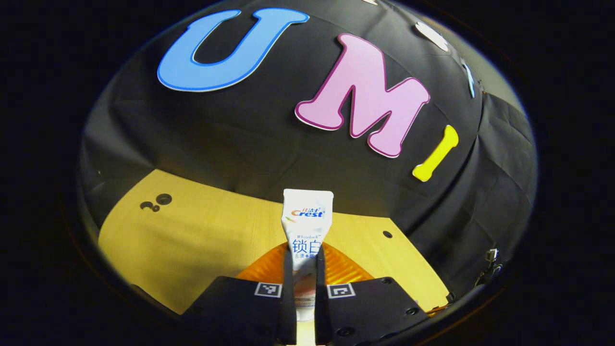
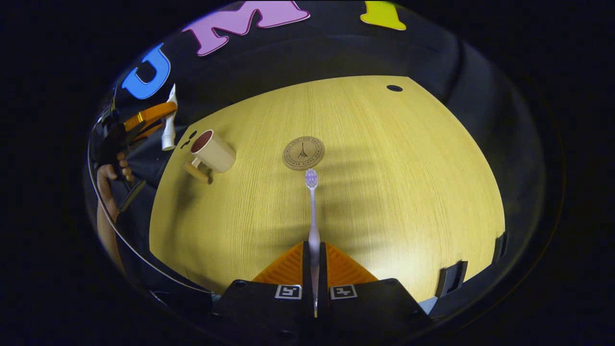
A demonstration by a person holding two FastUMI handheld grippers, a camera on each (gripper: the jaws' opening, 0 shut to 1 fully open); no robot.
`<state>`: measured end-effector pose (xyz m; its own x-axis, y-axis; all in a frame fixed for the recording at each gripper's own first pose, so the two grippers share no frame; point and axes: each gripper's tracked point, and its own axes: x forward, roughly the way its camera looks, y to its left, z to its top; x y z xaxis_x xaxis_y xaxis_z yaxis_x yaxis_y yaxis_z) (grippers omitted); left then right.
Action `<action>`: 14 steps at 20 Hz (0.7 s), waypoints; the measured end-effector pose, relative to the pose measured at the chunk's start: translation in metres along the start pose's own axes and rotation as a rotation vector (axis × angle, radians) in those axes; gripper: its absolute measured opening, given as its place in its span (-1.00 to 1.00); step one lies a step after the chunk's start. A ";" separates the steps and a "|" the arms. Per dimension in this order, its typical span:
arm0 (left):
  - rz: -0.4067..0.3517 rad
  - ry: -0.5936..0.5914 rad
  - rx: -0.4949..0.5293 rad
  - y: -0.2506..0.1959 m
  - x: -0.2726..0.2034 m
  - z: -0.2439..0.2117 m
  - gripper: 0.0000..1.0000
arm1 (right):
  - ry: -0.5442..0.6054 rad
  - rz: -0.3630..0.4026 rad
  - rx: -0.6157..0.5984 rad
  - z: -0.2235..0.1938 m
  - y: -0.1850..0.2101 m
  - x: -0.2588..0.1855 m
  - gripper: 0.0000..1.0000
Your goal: Put the toothbrush and toothpaste on the desktop into the cup, then pick up the cup and place it on the coaster on the desktop.
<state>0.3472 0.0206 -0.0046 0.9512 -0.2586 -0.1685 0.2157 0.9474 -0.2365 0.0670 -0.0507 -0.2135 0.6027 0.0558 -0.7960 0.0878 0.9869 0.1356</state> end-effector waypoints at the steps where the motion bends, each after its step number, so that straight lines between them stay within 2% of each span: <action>1: -0.001 -0.012 -0.013 0.005 0.009 -0.001 -0.60 | 0.009 -0.002 -0.002 -0.002 -0.004 -0.002 -0.87; 5: -0.015 -0.082 0.026 0.016 0.040 -0.007 -0.60 | 0.035 -0.027 0.003 -0.008 -0.024 -0.005 -0.87; 9: -0.020 -0.077 0.103 0.020 0.053 -0.033 -0.60 | 0.040 -0.028 0.023 -0.007 -0.029 -0.003 -0.87; 14: 0.033 -0.034 0.173 0.035 0.050 -0.064 -0.49 | 0.035 -0.019 0.012 -0.002 -0.025 -0.001 -0.86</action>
<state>0.3879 0.0284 -0.0829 0.9646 -0.2231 -0.1406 0.2162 0.9743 -0.0630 0.0628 -0.0753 -0.2170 0.5724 0.0425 -0.8188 0.1083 0.9860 0.1269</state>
